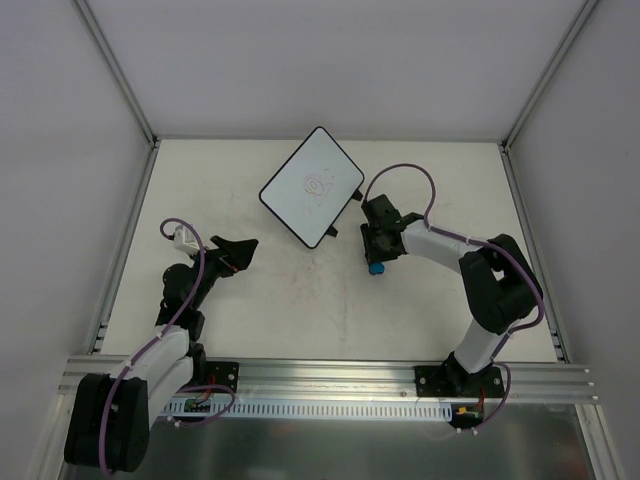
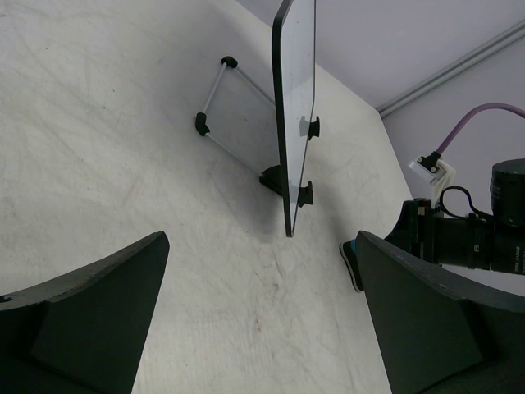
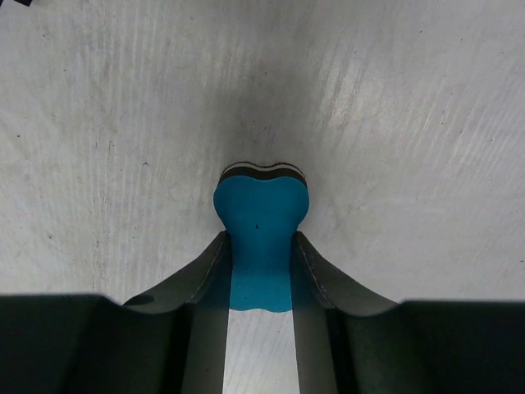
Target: Erase the whiteboard
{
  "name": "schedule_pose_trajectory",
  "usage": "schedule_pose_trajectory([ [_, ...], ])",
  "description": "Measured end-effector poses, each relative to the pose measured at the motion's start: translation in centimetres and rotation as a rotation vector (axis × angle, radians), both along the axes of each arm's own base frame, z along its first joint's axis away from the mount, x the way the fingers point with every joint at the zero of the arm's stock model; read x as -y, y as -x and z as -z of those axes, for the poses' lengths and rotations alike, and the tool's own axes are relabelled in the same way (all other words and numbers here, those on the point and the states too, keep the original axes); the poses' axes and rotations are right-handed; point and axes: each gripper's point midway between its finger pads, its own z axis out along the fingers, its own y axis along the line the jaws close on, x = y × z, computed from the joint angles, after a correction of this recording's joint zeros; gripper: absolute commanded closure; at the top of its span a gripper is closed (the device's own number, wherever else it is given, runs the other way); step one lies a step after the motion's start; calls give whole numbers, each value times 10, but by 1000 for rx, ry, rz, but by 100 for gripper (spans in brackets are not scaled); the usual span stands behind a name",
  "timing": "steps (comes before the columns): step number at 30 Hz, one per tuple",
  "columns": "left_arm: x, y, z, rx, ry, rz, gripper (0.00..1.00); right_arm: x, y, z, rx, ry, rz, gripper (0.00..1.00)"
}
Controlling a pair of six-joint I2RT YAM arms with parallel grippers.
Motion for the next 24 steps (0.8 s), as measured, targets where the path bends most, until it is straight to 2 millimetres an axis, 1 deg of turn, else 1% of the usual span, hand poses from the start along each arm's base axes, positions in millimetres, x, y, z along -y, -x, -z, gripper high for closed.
schedule_pose_trajectory([
  [3, 0, 0, 0, 0, 0, 0, 1, 0, 0, 0, 1, 1, 1, 77],
  [6, 0, 0, 1, -2, 0, -1, 1, 0, 0, 0, 2, 1, 1, 79],
  [7, 0, 0, 1, -5, -1, -2, 1, 0, 0, 0, 2, 1, 1, 83],
  [10, 0, 0, 3, -5, -12, 2, 1, 0, -1, -3, 7, -3, 1, 100],
  [13, 1, -1, 2, 6, -29, 13, 1, -3, -1, -13, 23, -30, -5, 100],
  [15, 2, -4, 4, 4, -39, 20, 1, -7, -1, -24, 37, -60, -11, 100],
  [18, 7, -12, 4, -3, -44, 47, 2, -17, -9, -49, 79, -110, -14, 100],
  [22, 15, -29, -7, 17, -38, 89, 5, -33, -30, -92, 157, -171, -18, 100],
  [24, 18, -38, -15, 36, -34, 99, 5, -43, -44, -121, 207, -208, -22, 100],
])
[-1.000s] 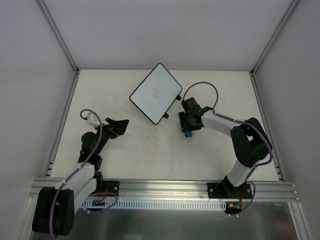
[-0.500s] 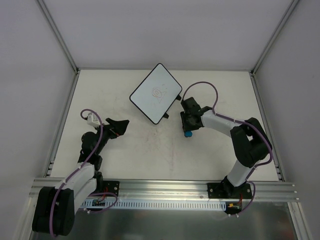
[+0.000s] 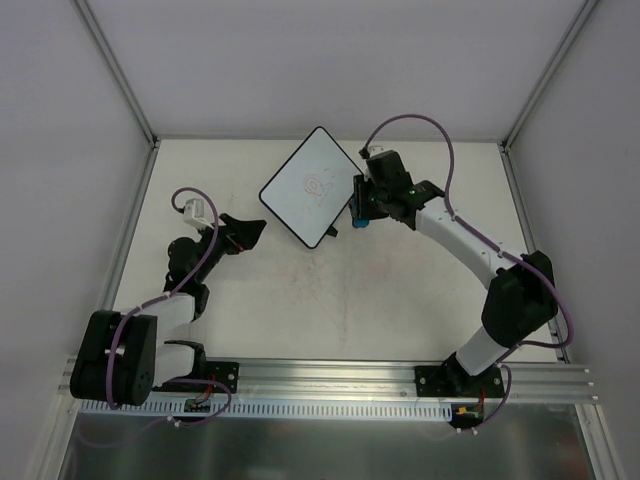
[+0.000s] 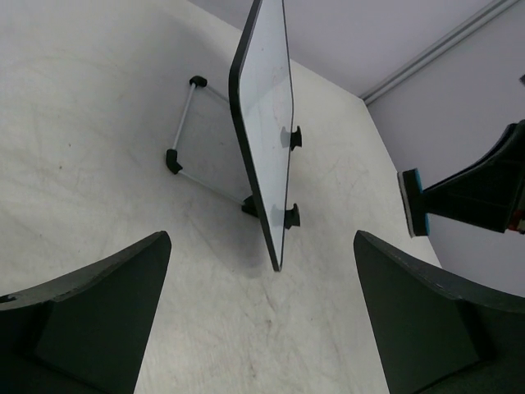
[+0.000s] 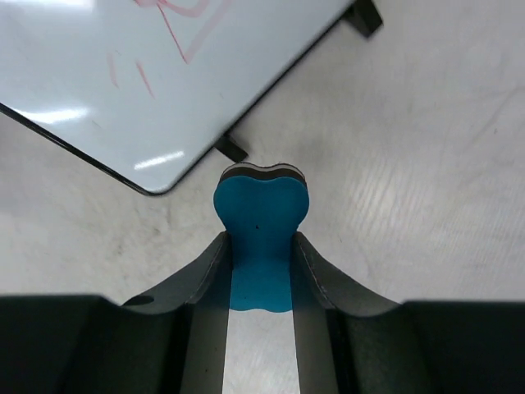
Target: Erase the whiteboard
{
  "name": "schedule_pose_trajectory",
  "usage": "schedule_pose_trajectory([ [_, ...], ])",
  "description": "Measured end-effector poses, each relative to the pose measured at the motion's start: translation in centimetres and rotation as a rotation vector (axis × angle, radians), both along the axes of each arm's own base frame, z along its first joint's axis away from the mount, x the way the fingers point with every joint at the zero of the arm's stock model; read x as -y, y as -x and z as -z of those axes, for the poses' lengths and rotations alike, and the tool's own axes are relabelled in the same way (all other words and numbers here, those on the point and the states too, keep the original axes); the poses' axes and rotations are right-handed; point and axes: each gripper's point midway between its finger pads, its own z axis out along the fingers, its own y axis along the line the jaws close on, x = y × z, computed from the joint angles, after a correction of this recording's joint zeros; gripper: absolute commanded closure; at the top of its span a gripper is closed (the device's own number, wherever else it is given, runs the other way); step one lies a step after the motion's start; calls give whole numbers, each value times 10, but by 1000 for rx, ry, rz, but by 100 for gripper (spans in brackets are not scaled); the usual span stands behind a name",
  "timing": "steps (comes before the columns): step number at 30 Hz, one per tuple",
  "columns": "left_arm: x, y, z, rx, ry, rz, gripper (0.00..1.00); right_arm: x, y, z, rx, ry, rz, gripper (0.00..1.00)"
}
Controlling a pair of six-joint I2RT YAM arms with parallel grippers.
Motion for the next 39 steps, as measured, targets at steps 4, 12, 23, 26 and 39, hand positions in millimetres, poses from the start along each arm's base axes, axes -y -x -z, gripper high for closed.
schedule_pose_trajectory([
  [4, 3, -20, -12, 27, 18, 7, 5, -23, -26, -57, 99, -90, -20, 100],
  [12, 0, -54, -2, -10, 64, -18, 7, -55, -74, -104, 146, -228, -56, 100],
  [23, -11, -95, 19, -77, 121, -17, 15, -53, -163, -99, 143, -350, -16, 100],
  [26, -6, -101, 11, -53, 125, 13, 15, -50, -177, -90, 139, -377, -9, 100],
  [39, 4, -93, 13, -65, 132, 73, 19, -69, -186, -75, 116, -458, -40, 100],
])
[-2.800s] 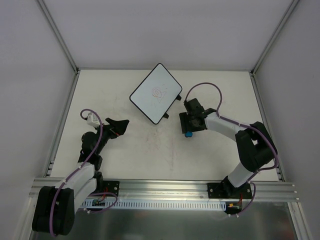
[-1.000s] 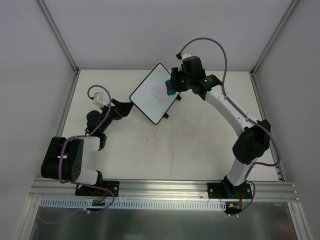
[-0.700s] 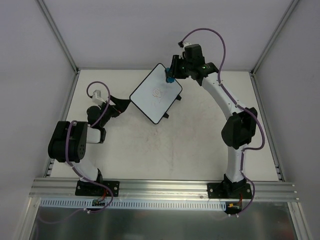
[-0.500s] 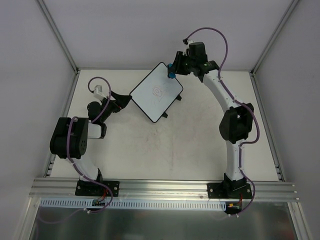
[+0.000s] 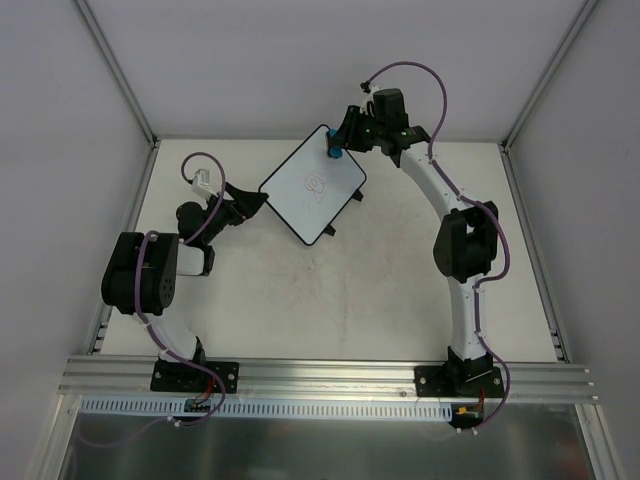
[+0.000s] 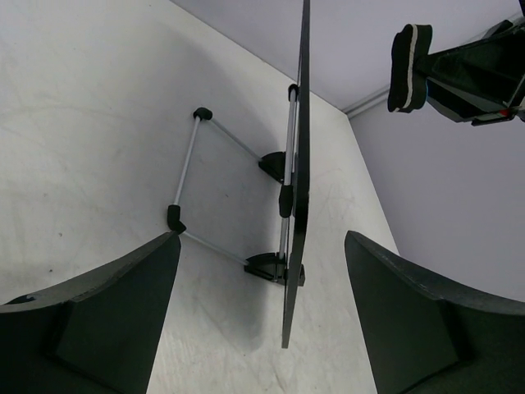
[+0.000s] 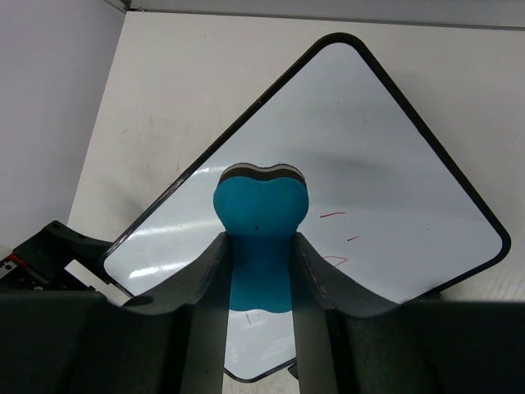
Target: Erase the whiteboard
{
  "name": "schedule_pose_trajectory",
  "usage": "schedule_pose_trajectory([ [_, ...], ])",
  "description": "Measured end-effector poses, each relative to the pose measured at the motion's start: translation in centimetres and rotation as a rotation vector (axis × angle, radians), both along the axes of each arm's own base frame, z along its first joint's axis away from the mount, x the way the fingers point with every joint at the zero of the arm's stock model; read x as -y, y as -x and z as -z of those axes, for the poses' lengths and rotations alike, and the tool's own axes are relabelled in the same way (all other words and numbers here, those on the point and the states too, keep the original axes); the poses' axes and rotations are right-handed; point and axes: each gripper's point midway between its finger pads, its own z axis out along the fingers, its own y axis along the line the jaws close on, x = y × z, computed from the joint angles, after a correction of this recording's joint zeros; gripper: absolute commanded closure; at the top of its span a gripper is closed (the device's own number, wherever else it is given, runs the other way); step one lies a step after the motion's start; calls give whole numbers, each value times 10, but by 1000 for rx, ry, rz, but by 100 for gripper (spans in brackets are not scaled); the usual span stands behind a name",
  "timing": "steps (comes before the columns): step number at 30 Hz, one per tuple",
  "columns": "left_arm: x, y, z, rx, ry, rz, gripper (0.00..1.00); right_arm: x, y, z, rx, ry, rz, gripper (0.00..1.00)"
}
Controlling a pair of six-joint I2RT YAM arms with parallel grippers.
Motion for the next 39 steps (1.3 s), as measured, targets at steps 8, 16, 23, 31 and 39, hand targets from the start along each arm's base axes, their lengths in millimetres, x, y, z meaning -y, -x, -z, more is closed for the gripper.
schedule_pose_trajectory([
  [8, 26, -7, -11, 47, -12, 72, 23, -2, 0, -3, 5, -13, -5, 100],
  [16, 46, -15, -22, 101, -32, 115, 48, -5, 0, -4, 11, -16, -10, 100],
  [23, 46, -18, -18, 94, -35, 108, 60, -7, -1, 5, -4, -11, -14, 100],
  [31, 48, -19, -17, 110, -56, 99, 68, -11, -5, 25, -31, -2, -20, 100],
  [39, 49, -20, -17, 120, -71, 97, 85, -22, -11, 36, -25, 3, -27, 100],
])
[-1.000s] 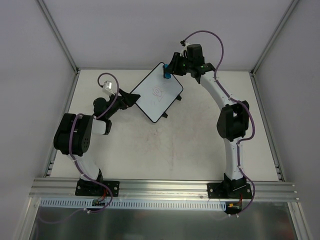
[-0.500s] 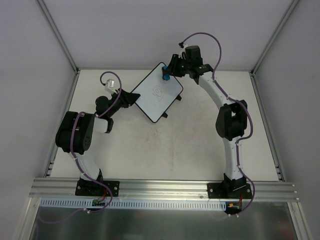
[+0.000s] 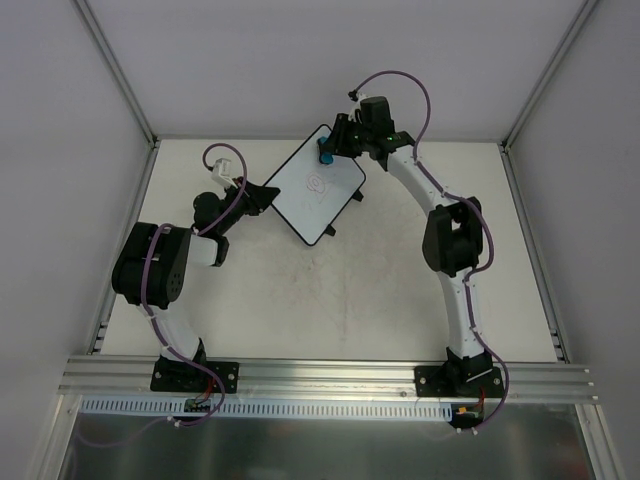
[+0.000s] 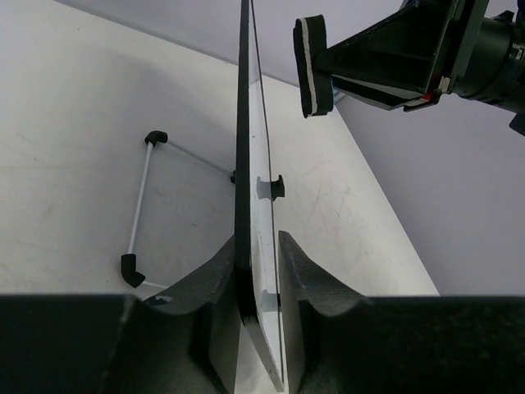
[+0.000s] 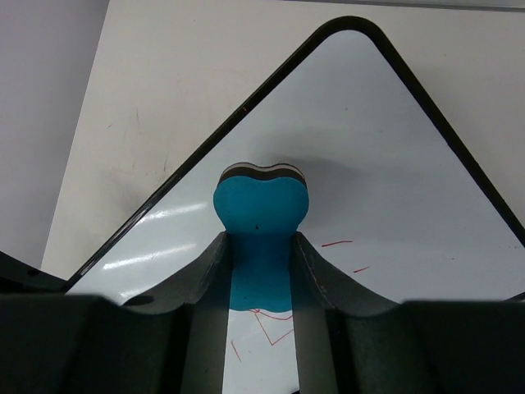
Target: Erase the whiteboard
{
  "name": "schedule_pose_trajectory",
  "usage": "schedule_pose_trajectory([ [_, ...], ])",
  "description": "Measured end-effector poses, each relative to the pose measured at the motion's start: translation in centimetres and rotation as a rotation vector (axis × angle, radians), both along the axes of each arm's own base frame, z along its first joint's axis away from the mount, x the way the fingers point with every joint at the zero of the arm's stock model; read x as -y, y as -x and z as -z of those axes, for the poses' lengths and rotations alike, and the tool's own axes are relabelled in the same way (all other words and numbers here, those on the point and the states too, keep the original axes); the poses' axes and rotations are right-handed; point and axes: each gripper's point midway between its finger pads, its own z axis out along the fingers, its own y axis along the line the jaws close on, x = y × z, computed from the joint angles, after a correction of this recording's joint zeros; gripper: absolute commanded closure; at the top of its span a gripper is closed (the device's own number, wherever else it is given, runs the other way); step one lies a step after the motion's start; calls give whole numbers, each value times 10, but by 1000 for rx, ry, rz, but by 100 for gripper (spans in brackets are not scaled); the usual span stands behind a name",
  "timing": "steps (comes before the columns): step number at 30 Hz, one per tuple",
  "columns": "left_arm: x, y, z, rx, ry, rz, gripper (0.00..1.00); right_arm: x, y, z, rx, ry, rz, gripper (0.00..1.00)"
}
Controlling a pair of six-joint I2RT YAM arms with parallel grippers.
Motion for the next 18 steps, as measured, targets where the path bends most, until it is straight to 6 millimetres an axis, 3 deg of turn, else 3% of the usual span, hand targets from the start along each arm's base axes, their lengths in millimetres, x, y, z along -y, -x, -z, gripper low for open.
schedule_pose_trajectory([
  [6, 0, -2, 2, -9, 8, -6, 99, -11, -4, 4, 21, 1, -2, 100],
  [18, -1, -5, 6, -38, 47, -15, 100, -14, -12, 11, 39, 3, 14, 100],
])
